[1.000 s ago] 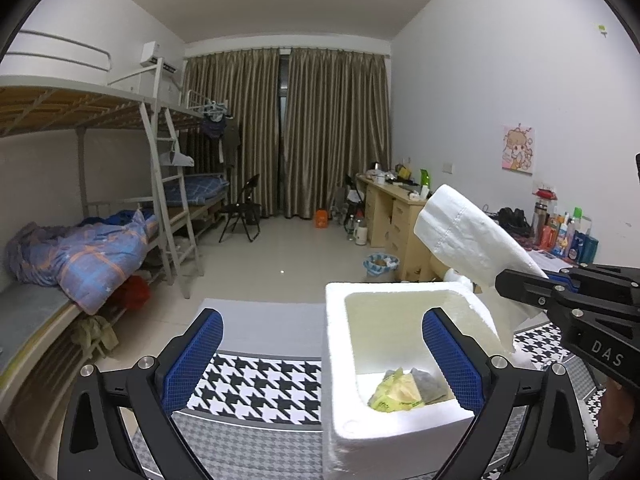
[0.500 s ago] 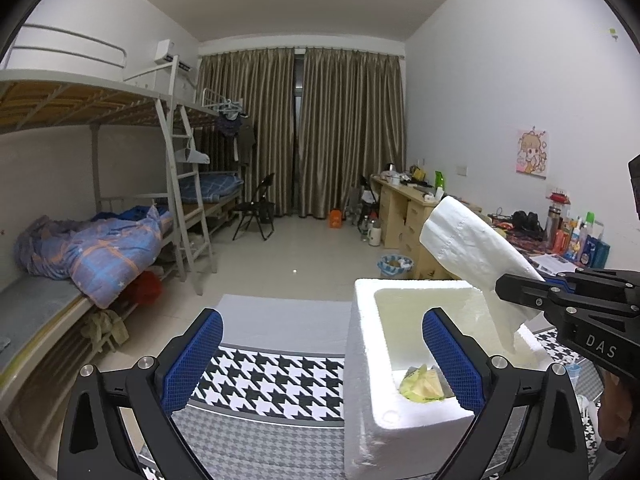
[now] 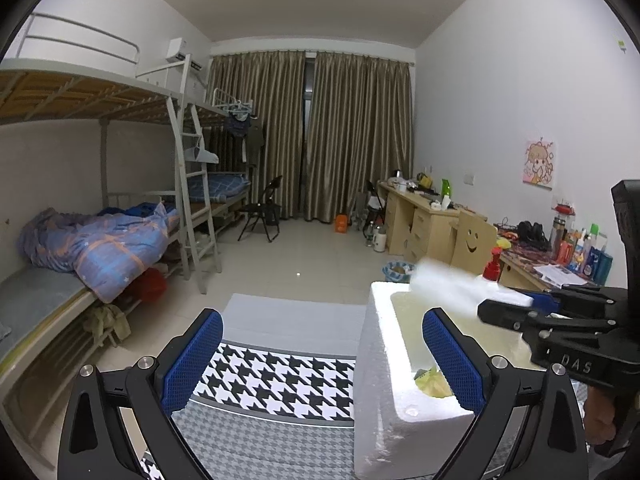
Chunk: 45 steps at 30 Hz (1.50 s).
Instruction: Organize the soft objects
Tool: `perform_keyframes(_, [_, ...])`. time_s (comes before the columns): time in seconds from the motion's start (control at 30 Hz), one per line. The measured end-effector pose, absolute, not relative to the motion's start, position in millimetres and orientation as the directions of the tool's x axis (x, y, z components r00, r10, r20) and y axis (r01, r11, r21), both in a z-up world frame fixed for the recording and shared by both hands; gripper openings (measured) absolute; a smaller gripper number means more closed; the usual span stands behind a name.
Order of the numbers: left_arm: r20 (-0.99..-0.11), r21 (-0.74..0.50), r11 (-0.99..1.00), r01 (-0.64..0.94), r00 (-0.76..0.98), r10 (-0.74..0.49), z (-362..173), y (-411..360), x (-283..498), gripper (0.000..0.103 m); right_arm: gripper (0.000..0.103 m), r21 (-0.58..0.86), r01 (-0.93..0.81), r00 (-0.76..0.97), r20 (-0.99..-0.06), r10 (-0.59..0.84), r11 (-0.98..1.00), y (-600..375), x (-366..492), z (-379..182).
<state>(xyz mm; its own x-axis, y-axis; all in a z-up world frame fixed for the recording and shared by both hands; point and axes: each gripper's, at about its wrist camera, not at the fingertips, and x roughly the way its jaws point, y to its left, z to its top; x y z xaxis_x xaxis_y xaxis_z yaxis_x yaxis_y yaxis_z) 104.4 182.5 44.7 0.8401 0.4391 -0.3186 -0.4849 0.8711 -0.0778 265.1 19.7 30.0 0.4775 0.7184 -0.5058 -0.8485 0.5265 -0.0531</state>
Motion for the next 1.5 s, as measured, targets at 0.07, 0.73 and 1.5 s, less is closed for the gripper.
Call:
perform_keyframes(0.07, [-0.319, -0.077, 0.870, -0.487, 0.839, 0.441, 44, 185, 104, 0.100, 0.063, -0.057, -0.852, 0.473, -0.507, 0.721, 0.520, 20, 264, 29])
perform_keyframes(0.73, [-0.299, -0.077, 0.885, -0.460, 0.857, 0.419, 50, 172, 96, 0.101, 0.082, -0.049, -0.845, 0.501, -0.420, 0.757, 0.533, -17, 250, 49])
perform_keyframes(1.5, [-0.224, -0.040, 0.913, -0.407, 0.894, 0.388, 79, 124, 72, 0.102, 0.092, -0.038, -0.835, 0.530, -0.324, 0.784, 0.549, -59, 223, 65])
